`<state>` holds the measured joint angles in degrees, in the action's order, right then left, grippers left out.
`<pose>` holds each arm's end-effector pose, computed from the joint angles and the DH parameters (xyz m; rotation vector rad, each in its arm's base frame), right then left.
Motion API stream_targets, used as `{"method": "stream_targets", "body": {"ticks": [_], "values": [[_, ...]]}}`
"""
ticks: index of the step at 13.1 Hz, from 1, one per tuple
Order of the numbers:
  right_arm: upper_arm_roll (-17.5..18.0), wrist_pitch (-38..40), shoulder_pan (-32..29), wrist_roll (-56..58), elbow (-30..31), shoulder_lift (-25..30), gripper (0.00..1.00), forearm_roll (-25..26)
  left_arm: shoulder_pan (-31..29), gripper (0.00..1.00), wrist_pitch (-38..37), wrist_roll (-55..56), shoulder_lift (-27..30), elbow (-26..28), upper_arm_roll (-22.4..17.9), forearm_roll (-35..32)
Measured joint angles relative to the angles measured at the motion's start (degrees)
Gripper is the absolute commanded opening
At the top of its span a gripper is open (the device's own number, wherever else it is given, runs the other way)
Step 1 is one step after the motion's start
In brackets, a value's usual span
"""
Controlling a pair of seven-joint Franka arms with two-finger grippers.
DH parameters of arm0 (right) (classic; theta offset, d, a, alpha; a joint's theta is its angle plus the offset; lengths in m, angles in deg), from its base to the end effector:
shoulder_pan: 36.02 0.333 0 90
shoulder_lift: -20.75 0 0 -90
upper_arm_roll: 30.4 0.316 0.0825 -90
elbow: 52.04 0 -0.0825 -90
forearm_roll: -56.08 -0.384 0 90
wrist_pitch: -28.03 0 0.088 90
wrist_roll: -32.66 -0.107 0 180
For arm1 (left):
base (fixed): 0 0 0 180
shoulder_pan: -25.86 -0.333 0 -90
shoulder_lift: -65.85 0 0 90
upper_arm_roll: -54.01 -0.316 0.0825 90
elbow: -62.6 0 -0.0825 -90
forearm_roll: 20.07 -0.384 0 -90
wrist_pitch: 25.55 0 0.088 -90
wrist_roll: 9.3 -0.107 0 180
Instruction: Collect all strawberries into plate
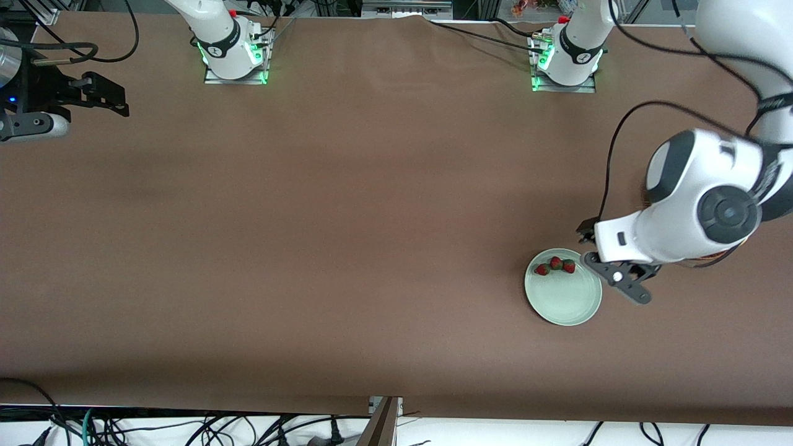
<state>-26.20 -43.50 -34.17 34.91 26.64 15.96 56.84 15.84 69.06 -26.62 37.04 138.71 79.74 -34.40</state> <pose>0.5420 0.0537 0.6439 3.1031 0.2213 -0.3245 0.6745 -0.1017 0.4542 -2.9740 0.8846 0.2062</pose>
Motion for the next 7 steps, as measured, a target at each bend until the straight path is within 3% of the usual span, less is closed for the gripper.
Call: {"method": "stream_targets", "body": {"ticks": [3,7], "values": [[0.1,-0.1,0.0,0.0,0.0,-0.1,1.00,0.0,0.1,1.00,-5.8,9.4,5.7,-0.4,0.1,0.1],[0.1,-0.3,0.0,0.0,0.0,-0.1,1.00,0.0,-0.1,1.00,-9.5,12.9,10.2,-1.8,-0.2,1.8]]}}
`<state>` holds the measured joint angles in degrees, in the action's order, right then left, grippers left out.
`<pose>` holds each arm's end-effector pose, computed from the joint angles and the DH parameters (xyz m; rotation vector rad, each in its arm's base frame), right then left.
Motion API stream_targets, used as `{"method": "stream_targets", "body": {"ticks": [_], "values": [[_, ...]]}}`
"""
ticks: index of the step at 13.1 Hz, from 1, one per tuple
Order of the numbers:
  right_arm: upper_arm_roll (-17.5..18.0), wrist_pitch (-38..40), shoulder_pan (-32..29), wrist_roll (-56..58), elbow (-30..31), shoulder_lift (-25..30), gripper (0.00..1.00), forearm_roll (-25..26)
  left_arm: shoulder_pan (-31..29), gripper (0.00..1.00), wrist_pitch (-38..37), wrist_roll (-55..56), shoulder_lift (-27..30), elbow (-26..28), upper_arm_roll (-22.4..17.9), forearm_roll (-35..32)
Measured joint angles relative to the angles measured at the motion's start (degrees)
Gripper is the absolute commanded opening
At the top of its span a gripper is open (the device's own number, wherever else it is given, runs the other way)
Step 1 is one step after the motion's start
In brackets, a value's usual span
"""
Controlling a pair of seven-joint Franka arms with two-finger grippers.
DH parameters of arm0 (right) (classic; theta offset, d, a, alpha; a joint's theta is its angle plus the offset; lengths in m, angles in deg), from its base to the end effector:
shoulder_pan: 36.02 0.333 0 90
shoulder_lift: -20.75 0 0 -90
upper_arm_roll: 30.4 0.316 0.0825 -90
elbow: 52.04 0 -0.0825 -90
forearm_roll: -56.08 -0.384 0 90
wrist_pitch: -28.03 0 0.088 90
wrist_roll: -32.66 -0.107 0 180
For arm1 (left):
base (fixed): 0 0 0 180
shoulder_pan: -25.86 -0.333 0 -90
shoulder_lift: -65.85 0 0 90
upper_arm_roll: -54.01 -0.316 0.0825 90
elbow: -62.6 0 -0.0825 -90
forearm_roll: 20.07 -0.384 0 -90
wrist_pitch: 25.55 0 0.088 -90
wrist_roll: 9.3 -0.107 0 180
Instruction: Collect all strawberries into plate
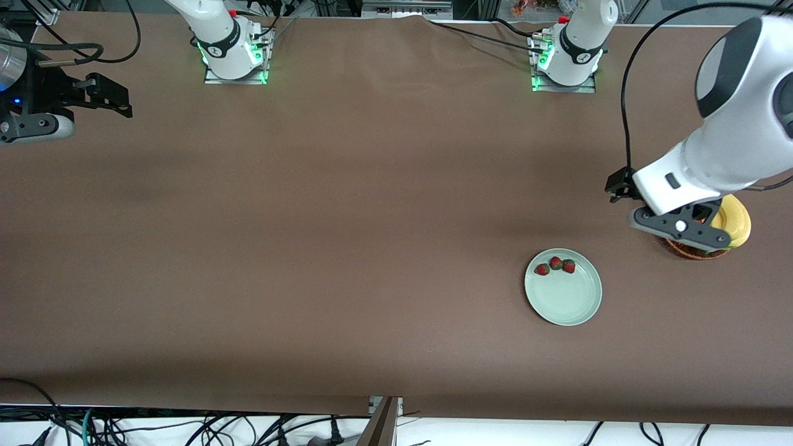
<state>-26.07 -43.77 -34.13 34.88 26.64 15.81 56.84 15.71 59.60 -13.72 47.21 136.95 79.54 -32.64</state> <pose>0.5432 0.0553 0.6428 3.1033 0.2252 -0.3212 0.6276 -0.0995 0.5664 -3.0075 0.4939 0.1515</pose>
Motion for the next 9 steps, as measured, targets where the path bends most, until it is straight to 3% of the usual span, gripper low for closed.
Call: {"method": "stream_targets", "body": {"ticks": [2,4,7,9], "values": [[0.0,-0.1,0.0,0.0,0.0,0.0,1.00,0.0,-0.1,1.00,-2.5,0.6,1.0,-2.3,-1.3,0.5],[0.0,-0.1,0.0,0.0,0.0,0.0,1.00,0.0,1.4,1.00,-2.0,2.1,2.9,-1.7,-5.3,2.2],[0.0,-0.2,0.0,0.0,0.0,0.0,1.00,0.0,6.9,1.00,5.1,3.2,10.0,8.0,-15.7,7.7],[0.0,-0.2,0.0,0.0,0.0,0.0,1.00,0.0,8.8,1.00,7.0,3.2,14.5,13.9,-19.6,10.2]]}}
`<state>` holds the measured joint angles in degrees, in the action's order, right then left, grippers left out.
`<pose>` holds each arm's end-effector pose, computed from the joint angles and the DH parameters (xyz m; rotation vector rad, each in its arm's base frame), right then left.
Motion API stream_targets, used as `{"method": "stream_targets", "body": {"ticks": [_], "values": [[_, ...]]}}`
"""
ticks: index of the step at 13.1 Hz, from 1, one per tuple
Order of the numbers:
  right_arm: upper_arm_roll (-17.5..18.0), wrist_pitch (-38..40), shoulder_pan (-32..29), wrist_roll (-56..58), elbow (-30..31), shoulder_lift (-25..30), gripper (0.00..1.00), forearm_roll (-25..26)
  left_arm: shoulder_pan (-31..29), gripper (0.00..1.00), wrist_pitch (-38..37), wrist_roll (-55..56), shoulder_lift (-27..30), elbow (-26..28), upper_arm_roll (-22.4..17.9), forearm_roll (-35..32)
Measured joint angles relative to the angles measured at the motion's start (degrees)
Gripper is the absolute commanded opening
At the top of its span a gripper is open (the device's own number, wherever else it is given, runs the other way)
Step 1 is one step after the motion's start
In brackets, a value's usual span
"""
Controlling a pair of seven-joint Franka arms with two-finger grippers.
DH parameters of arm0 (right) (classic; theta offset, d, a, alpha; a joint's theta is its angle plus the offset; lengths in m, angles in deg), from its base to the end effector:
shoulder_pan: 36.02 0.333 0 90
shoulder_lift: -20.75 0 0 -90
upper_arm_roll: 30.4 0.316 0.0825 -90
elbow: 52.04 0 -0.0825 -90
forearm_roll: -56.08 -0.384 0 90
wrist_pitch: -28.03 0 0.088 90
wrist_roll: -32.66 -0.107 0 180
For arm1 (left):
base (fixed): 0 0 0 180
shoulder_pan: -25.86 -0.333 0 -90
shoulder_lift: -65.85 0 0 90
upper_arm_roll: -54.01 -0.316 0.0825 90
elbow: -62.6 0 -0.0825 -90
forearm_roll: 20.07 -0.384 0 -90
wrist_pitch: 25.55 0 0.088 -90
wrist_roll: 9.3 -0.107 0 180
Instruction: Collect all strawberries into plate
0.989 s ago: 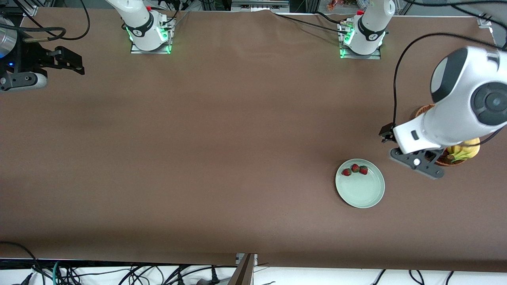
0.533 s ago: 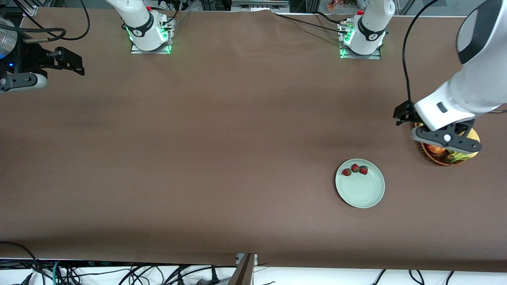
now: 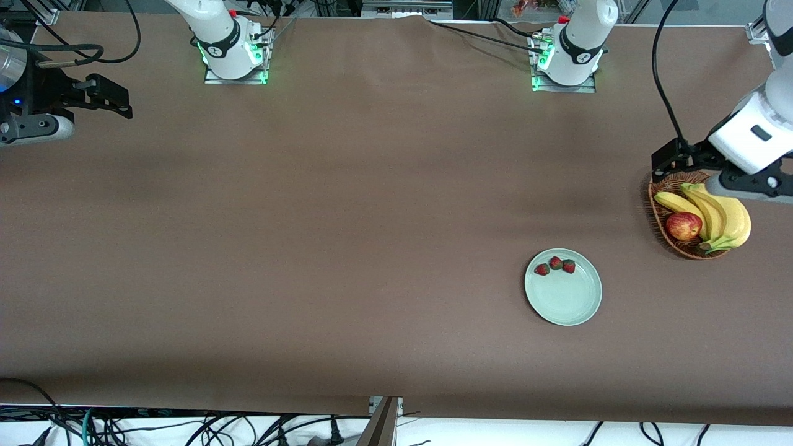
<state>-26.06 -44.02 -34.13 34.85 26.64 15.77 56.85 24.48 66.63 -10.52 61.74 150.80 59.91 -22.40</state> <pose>0.5439 0.0554 0.6427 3.1038 0.2246 -0.3154 0.5783 -0.0393 0.6023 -3.1043 0.1577 0.0014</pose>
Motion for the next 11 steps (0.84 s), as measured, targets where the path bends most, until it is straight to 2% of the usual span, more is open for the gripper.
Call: {"method": "stream_targets", "body": {"ticks": [2,4,11], "values": [[0.0,-0.1,0.0,0.0,0.0,0.0,1.00,0.0,0.9,1.00,0.2,0.1,2.9,3.8,-0.5,0.2],[0.0,-0.1,0.0,0.0,0.0,0.0,1.00,0.0,1.3,1.00,0.4,0.4,3.3,5.3,-0.5,1.1],[0.0,-0.2,0.0,0.0,0.0,0.0,1.00,0.0,1.3,1.00,0.9,0.5,2.2,5.3,-0.7,2.0]]}}
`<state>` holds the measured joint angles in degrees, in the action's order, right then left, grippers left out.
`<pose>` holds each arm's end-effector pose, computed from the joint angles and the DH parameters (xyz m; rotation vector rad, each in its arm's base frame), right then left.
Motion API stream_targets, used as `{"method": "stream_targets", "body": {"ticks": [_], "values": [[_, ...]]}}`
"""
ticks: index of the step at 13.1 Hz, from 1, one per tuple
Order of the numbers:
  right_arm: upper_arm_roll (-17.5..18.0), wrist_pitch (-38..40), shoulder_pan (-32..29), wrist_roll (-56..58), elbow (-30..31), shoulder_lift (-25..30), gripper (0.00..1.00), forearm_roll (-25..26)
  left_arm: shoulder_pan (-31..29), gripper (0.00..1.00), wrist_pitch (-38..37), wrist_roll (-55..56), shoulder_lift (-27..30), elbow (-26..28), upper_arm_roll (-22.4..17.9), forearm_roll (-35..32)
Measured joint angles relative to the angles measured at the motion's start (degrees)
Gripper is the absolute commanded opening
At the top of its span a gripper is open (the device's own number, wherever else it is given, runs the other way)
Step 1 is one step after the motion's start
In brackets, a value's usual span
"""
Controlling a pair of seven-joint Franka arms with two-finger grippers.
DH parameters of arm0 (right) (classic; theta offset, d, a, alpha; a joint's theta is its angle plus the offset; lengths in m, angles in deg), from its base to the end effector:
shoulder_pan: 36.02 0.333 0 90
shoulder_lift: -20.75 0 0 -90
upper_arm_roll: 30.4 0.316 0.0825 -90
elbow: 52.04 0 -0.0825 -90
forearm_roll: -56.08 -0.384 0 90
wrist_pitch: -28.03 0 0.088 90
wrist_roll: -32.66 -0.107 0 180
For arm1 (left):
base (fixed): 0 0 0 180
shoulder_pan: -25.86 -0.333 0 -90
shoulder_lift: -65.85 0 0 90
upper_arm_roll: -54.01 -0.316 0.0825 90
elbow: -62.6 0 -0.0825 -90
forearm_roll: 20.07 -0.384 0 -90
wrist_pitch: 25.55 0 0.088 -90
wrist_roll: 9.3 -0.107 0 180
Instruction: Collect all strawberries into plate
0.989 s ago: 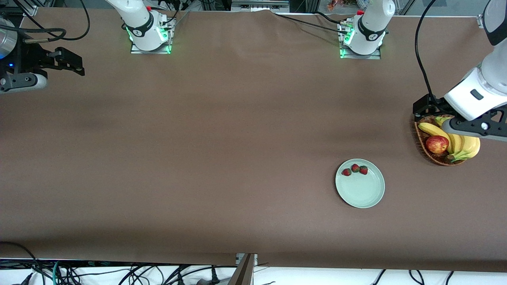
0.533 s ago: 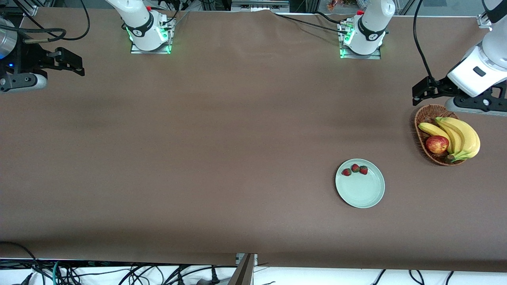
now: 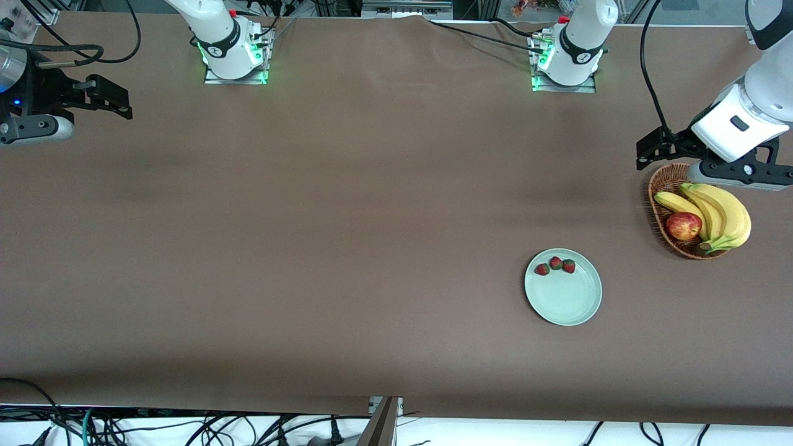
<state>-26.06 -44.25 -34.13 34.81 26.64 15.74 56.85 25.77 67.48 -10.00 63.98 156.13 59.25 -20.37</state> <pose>0.5446 0.0555 0.6426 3.1045 0.2236 -0.3100 0.5641 -0.0495 0.5817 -3.1330 0.1607 0.0645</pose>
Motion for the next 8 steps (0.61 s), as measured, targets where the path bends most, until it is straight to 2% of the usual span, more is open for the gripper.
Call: {"method": "stream_targets", "body": {"ticks": [8], "values": [[0.0,-0.1,0.0,0.0,0.0,-0.4,1.00,0.0,-0.1,1.00,-0.2,0.0,-0.1,0.0,-0.8,-0.5]]}}
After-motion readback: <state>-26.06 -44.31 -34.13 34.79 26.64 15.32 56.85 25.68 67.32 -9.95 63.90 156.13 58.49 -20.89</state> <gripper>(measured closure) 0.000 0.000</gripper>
